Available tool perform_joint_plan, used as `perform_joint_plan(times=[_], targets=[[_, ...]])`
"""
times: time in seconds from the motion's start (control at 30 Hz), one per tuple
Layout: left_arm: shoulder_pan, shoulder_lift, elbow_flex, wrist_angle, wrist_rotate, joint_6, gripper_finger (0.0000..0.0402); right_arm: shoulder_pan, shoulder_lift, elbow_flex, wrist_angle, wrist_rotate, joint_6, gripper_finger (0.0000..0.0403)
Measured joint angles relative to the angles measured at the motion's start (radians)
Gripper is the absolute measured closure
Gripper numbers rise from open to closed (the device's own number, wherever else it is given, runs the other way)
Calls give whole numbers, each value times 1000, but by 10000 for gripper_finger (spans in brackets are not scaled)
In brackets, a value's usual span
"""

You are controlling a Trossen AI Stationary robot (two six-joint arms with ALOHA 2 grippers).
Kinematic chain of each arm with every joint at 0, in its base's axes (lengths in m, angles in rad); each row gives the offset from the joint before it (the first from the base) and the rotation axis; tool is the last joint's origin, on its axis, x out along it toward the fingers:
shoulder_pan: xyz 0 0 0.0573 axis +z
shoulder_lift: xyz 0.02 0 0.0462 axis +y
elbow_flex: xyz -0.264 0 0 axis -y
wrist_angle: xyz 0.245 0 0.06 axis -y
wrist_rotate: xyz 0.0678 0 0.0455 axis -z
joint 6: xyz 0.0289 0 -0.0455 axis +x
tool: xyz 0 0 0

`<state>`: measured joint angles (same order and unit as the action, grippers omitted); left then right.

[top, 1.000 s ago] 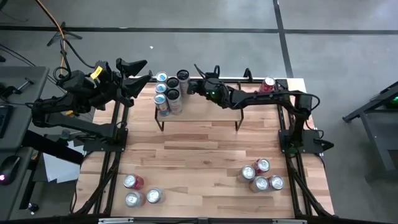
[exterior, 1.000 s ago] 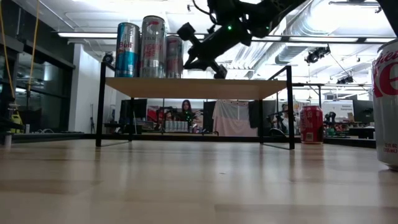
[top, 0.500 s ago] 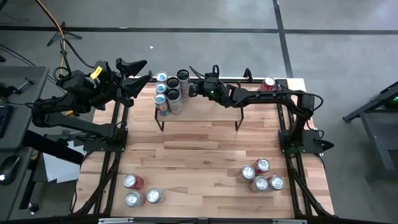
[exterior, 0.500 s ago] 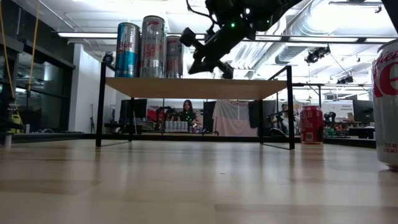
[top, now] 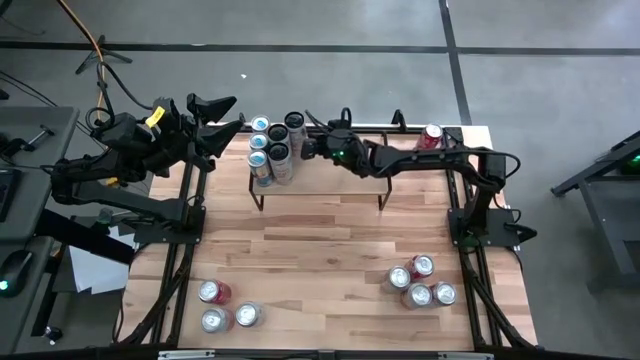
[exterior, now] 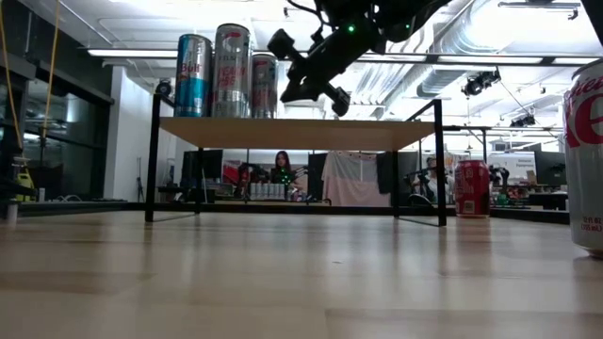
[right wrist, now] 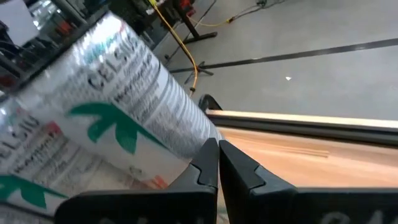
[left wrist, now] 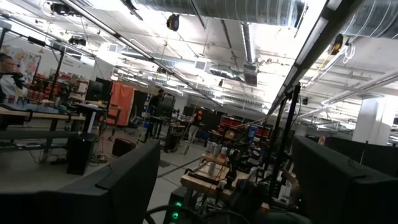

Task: Place canned beverage on shelf
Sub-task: Put the white-pink soda can aligned with the other white-pink soda cans on the shelf

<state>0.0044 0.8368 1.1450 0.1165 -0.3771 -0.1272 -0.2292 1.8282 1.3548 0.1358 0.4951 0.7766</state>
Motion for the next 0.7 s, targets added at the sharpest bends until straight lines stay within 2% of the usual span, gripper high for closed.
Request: perform_joint_plan(times=[0.43,0.7], targets=[[0,0,0,0,0,-1,96,-7,14,0,110,-62,33,403],[0,0,0,0,0,-10,96,-22,16,-1,97,-65,-12,403]])
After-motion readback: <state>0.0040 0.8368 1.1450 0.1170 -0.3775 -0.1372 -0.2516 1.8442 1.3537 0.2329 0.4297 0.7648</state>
